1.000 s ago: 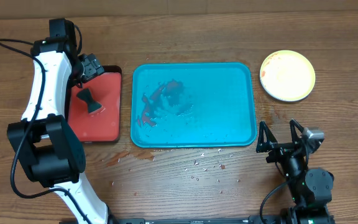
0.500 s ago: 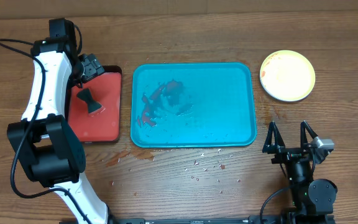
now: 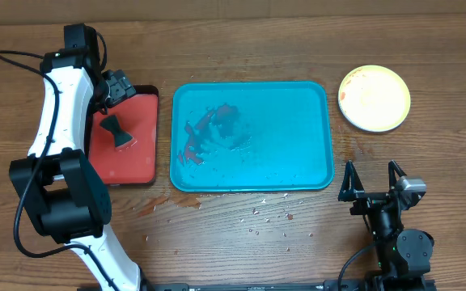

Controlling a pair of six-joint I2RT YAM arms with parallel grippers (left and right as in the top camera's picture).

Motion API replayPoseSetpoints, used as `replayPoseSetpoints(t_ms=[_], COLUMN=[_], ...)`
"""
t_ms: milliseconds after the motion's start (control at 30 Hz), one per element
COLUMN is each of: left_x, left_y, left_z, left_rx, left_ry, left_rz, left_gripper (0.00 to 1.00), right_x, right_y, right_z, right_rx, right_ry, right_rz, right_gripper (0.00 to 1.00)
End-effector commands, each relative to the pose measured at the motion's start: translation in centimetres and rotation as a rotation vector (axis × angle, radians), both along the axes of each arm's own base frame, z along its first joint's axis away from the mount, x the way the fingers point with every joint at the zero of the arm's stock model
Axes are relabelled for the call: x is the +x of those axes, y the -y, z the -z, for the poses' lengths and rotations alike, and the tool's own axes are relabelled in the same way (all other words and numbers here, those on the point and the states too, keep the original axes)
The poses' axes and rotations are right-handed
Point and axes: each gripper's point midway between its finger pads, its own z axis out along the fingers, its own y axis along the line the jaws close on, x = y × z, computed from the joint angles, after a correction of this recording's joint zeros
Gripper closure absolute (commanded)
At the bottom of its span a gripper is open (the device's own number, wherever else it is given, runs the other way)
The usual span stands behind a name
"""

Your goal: Clean dirty plates on tray and stack at the side

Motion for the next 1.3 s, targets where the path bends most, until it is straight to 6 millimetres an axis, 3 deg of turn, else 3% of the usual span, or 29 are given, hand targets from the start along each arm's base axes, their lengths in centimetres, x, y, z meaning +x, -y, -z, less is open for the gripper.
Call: replayPoseSetpoints(t_ms=[0,833,933,1067,1267], left_x=[0.4,0.0,-0.3,0.3,0.7], left_y=[-0.1,0.0,0.8,2.5,5.5], left_z=[-1.5,-1.4,-1.6,-3.4,-7.9], left_rx=[0.003,0.000,-0.031,-0.045,0.079], left_ry=[0.039,0.019,0.016,0.095,0.328], left_rz=[-0.003,-0.004,0.008,0.062,0.344], left_gripper=[0.00,0.00,0.00,0.00,0.00], right_x=[0.0,0.0,0.0,0.0,0.0], right_y=[0.1,0.1,0.1,0.1,0.1], right_z=[0.1,0.1,0.1,0.1,0.1], right_rx=[-0.018,-0.018,-0.018,-0.018,-0.018], right_ry=[0.007,0.007,0.007,0.007,0.007], right_rz=[0.008,0.007,0.007,0.007,0.007], right_gripper=[0.00,0.00,0.00,0.00,0.00])
